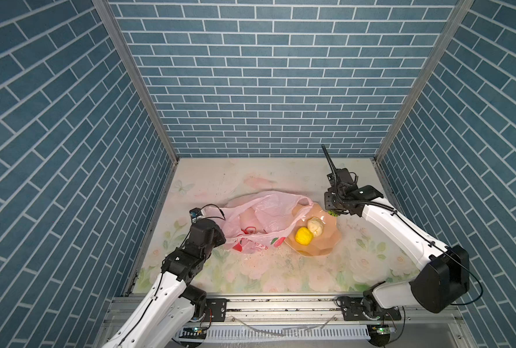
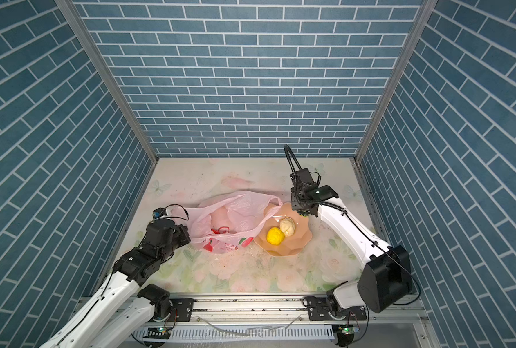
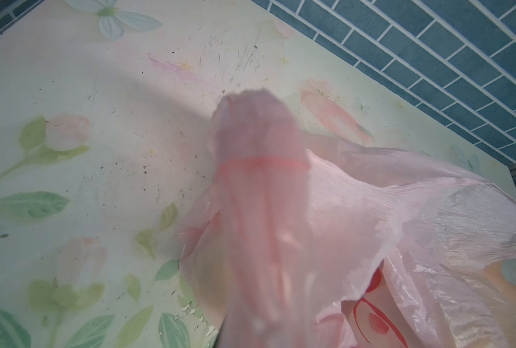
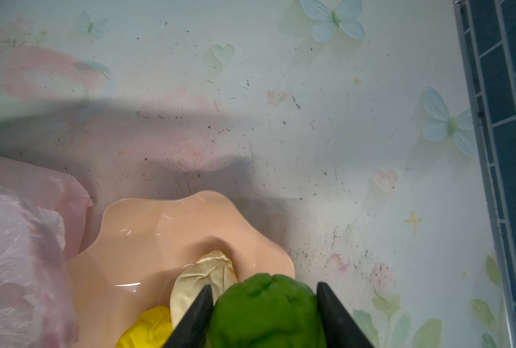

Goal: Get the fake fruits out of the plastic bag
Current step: 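Lower the green fruit into the peach bowl and open the right gripper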

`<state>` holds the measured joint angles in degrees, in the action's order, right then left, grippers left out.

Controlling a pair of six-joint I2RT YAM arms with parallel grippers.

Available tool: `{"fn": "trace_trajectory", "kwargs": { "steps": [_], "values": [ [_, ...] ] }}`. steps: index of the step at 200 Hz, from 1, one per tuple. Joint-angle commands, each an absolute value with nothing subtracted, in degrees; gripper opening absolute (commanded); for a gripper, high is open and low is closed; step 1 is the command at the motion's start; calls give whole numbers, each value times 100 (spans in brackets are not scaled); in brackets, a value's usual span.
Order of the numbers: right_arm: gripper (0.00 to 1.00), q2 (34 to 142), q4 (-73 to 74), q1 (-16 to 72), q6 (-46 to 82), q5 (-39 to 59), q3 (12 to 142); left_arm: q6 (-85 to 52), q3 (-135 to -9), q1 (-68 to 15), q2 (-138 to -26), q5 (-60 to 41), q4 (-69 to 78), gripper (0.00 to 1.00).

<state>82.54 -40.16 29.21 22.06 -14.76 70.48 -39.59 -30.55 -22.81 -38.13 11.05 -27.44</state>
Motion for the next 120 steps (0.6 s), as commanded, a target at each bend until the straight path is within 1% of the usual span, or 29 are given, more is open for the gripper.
{"fn": "trace_trajectory", "kwargs": {
  "steps": [1, 20, 30, 75, 120],
  "values": [
    [27, 8557, -3513, 2916, 2249, -1106, 7003, -3892, -3234, -2310, -3712, 1341, -3044, 16],
    [27, 8860, -3328, 2934, 2250, -863, 7150, -3910, -3260, -2309, -3691, 1430, -3167, 16],
    [27, 9002, -3264, 2957, 2256, -784, 7224, -3919, -3270, -2304, -3459, 1473, -3237, 16],
    [27, 9502, -3004, 3148, 2332, -489, 7437, -3951, -3226, -2303, -3176, 1538, -3444, 16],
    [27, 9768, -2737, 3304, 2537, -334, 7295, -3977, -3173, -2305, -3135, 1487, -3406, 17]
  ]
}}
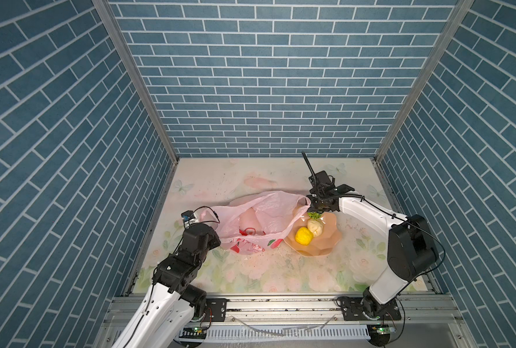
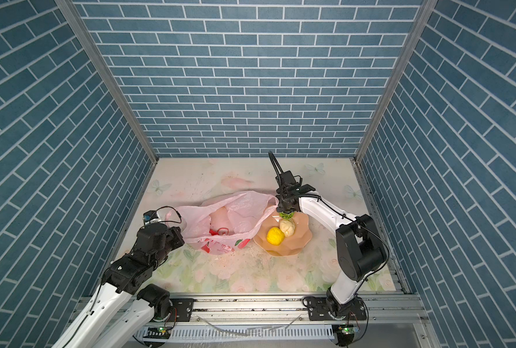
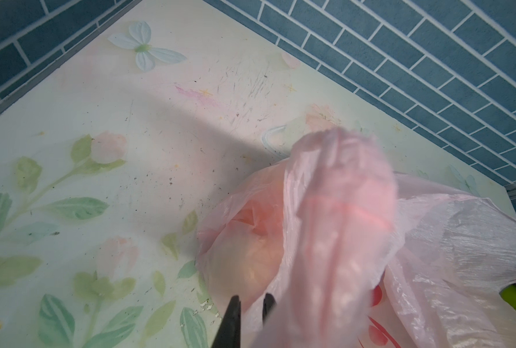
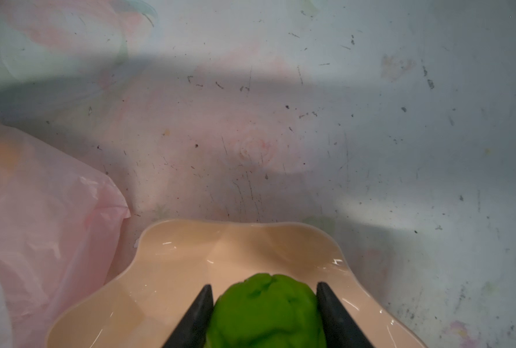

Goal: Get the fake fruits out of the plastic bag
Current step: 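Lower the green fruit into the peach bowl and open the right gripper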

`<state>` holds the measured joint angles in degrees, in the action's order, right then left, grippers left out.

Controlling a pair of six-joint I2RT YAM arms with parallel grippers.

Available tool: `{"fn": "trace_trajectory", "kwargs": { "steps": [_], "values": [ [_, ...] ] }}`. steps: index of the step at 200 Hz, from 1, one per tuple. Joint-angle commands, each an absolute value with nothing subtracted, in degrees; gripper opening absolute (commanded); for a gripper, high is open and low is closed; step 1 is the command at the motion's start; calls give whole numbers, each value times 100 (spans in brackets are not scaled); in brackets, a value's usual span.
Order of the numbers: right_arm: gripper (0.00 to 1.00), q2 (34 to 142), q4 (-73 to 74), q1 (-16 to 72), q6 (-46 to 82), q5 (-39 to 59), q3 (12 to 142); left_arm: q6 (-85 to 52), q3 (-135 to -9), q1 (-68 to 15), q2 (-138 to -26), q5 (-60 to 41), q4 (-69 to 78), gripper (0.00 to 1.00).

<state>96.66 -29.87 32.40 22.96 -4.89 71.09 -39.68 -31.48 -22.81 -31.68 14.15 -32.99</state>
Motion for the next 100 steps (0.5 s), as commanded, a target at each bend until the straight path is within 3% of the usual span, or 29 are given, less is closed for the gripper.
{"fn": "trace_trajectory", "kwargs": {
  "steps": [1, 100],
  "values": [
    [27, 9775, -2731, 3304, 2539, -330, 7295, -3979, -3173, -2299, -3132, 1486, -3399, 17],
    [34, 9925, -2450, 3397, 2774, -211, 6948, -4007, -3076, -2308, -3251, 1345, -3182, 23]
  ]
}}
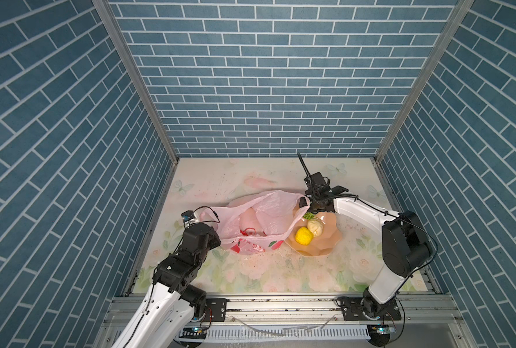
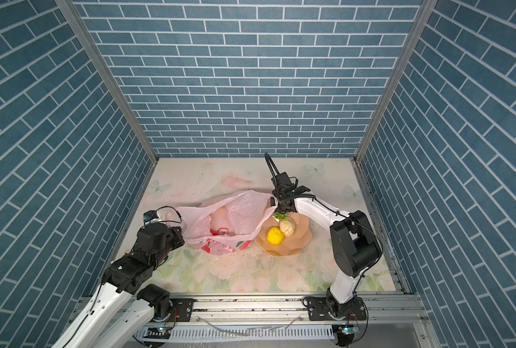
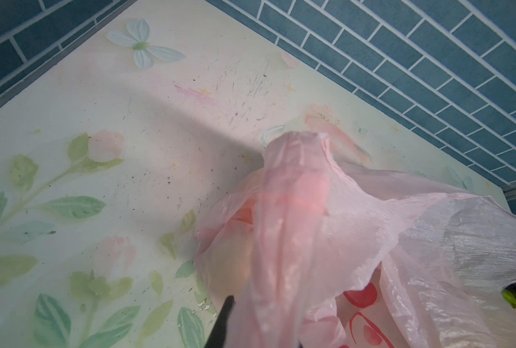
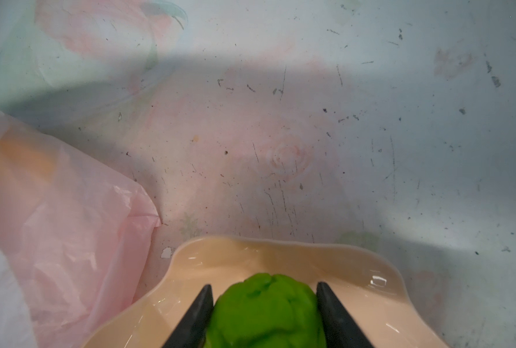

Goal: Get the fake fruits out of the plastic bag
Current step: 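Lower the green fruit into the peach bowl and open the right gripper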

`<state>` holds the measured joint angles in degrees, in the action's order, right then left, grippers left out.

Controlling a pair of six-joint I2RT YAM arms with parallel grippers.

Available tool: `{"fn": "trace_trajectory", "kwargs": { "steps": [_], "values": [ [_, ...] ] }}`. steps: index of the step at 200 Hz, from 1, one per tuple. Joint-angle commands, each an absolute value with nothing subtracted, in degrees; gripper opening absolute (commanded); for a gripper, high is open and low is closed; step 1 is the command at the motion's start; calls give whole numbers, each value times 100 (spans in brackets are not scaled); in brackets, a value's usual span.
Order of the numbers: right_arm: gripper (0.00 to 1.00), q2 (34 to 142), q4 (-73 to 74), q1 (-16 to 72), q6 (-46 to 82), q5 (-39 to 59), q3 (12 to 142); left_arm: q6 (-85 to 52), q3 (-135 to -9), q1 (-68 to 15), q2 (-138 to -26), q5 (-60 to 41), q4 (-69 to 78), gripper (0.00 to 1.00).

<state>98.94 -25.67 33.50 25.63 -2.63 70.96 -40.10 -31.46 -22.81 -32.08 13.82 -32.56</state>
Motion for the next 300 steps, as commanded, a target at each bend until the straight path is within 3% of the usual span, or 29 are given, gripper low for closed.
{"fn": "trace_trajectory", "kwargs": {
  "steps": [1, 102, 163, 229, 265, 300],
  "values": [
    [34, 9924, -2451, 3399, 2776, -211, 6950, -4008, -3076, -2310, -3252, 1345, -3173, 23],
    [43, 9748, -2340, 3612, 2975, -305, 6602, -3970, -3093, -2304, -3322, 1259, -3057, 34],
    [51, 9651, -2270, 3656, 3033, -399, 6461, -3728, -3352, -2297, -3256, 1498, -3374, 55],
    [61, 9599, -2241, 3656, 2954, -421, 6455, -3123, -4188, -2207, -3332, 1850, -4024, 96],
    [70, 9468, -2297, 3656, 2886, -444, 6496, -2680, -4927, -2049, -3619, 1582, -4254, 99],
    [72, 9197, -2485, 3661, 2821, -587, 6561, -1997, -5939, -1732, -4583, 860, -4640, 99]
  ]
}}
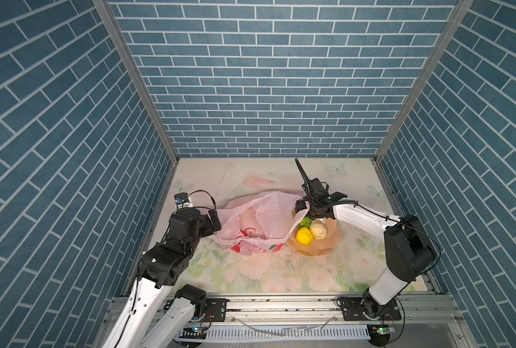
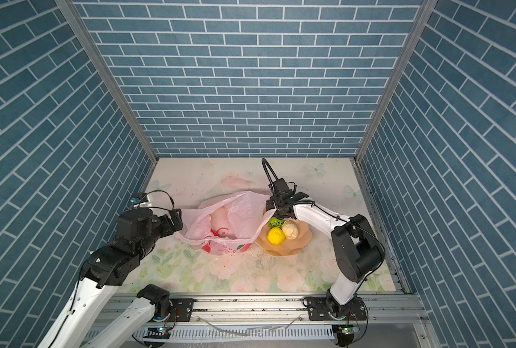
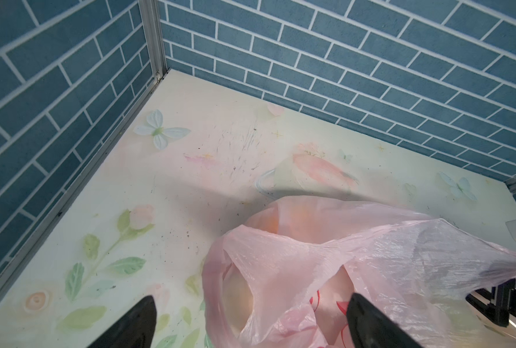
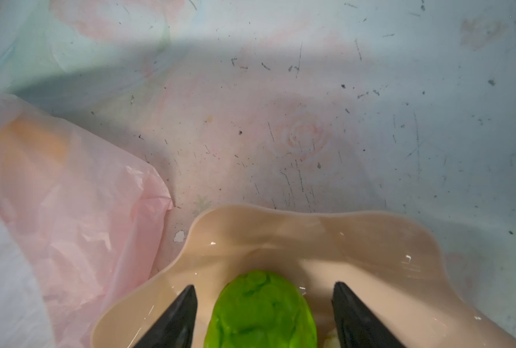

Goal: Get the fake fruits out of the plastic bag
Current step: 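Lower the green fruit into the peach bowl and open the right gripper, then raise the right gripper from the bowl while the left gripper lifts the bag handle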

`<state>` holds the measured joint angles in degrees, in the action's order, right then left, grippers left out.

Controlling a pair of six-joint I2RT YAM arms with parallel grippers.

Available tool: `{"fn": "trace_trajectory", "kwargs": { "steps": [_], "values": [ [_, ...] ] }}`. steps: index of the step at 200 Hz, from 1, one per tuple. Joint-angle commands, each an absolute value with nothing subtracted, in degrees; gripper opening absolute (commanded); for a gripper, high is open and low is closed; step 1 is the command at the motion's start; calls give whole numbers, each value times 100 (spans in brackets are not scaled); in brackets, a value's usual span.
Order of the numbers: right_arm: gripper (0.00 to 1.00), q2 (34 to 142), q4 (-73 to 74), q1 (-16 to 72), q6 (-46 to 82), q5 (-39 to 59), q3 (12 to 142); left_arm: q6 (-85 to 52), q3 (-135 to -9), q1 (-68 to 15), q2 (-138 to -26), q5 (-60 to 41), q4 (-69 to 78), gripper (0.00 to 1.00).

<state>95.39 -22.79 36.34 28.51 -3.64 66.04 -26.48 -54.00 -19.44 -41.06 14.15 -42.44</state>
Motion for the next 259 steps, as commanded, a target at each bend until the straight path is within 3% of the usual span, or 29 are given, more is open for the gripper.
{"fn": "trace_trajectory", "kwargs": {
  "steps": [1, 40, 51, 76, 96, 141, 203, 234, 259],
  "values": [
    [72, 9182, -2491, 3659, 2821, -597, 6559, -1974, -5971, -1728, -4616, 834, -4649, 99],
    [74, 8534, -2896, 3634, 2774, -1013, 6570, -1144, -7314, -1600, -5828, 0, -5459, 97],
    [75, 8343, -3026, 3609, 2736, -1173, 6542, -958, -7701, -1595, -6147, -208, -5701, 93],
    [76, 7904, -3340, 3500, 2698, -1517, 6451, -635, -8394, -1613, -6738, -542, -6189, 75],
    [77, 7572, -3509, 3372, 2698, -1642, 6329, -435, -8632, -1833, -7030, -454, -6480, 73],
    [77, 7112, -3672, 3276, 2654, -1771, 6352, -281, -8361, -2401, -7545, 265, -6921, 73],
    [77, 7082, -3602, 3265, 2652, -1576, 6582, -257, -7509, -2526, -8072, 81, -6427, 65],
    [76, 7143, -3482, 3272, 2674, -1418, 6621, -458, -7211, -2533, -8270, 192, -6033, 56],
    [75, 7164, -3395, 3272, 2648, -1257, 6630, -673, -7016, -2539, -8305, 446, -5732, 40]
  ]
}}
